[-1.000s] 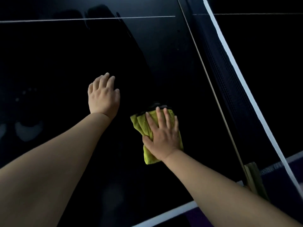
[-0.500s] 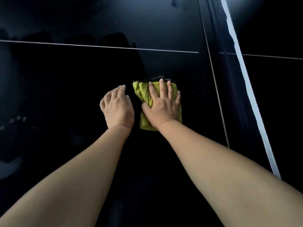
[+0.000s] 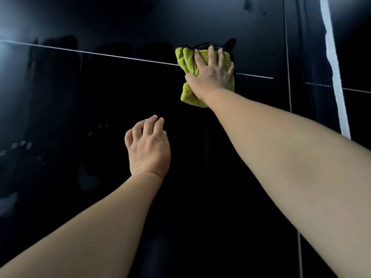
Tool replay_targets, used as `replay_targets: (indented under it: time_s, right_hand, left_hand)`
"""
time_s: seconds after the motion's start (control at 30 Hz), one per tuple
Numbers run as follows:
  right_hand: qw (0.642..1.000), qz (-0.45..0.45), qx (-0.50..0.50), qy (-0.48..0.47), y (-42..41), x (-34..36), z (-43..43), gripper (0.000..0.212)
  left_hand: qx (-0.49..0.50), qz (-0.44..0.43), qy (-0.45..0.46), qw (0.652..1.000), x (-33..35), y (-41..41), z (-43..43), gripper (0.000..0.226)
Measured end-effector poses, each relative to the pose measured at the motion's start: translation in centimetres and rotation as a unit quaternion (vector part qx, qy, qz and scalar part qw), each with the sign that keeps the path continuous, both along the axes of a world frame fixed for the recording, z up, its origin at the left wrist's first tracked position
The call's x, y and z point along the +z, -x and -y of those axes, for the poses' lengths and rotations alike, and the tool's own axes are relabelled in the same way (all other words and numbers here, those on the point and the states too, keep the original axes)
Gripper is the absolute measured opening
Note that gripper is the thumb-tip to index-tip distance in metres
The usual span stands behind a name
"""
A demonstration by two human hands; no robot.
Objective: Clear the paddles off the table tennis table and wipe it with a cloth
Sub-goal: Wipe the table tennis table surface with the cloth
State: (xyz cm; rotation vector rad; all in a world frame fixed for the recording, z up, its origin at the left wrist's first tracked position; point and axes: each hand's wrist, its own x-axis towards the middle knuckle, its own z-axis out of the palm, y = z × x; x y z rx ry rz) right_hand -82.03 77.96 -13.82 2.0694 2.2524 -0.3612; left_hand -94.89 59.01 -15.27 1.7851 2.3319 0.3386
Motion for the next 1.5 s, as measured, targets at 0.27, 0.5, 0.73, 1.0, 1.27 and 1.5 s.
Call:
replay_targets:
  time_s: [0.27, 0.5, 0.73, 1.0, 1.27, 1.5]
  right_hand:
    - [1.0, -0.004, 0.02, 0.016, -2.5, 0.1, 9.0, 0.069]
    - [0.999, -0.009, 0.007, 0.035, -4.9, 0.7, 24.3, 0.073]
    - [0.997, 0.019, -0.036, 0.067, -4.6, 1.1, 40.8, 0.077]
    - [0.992, 0.027, -0.094, 0.082, -3.6, 1.9, 56.2, 0.08]
    - [0.989, 0.035, -0.129, 0.068, -3.9, 2.0, 65.1, 0.093]
    - [0.993, 0.042, -0.099, 0.041, -6.2, 1.0, 54.2, 0.083]
  left_hand:
    - [-0.01, 0.005, -0.013, 1.0, 0.3, -0.2, 0.5, 0.04]
    - [-0.03, 0.04, -0.071, 0.996, 0.6, -0.1, 1.6, 0.04]
    - [-0.26, 0.004, -0.099, 0.961, 2.7, -1.3, 7.0, 0.034]
    - [-0.379, 0.021, -0.077, 0.922, 4.0, -4.0, 16.4, 0.035]
    - [-0.354, 0.005, -0.052, 0.934, 3.7, -2.7, 16.1, 0.043]
    - [-0.267, 0.015, -0.038, 0.963, 2.3, -2.6, 10.8, 0.046]
